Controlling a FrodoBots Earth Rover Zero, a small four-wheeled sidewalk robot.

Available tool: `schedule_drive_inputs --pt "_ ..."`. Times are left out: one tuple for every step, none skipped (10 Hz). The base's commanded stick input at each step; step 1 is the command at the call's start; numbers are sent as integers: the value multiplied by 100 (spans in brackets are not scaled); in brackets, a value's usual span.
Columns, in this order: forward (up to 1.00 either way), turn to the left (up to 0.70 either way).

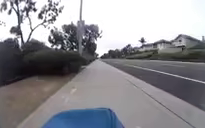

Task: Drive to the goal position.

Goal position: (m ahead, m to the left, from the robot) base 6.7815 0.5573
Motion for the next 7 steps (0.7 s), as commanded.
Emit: schedule_drive_inputs --pt "100 27" --pt "100 16" --pt "100 0" --pt "100 0" --pt "100 0" --pt "100 0" --pt "100 0"
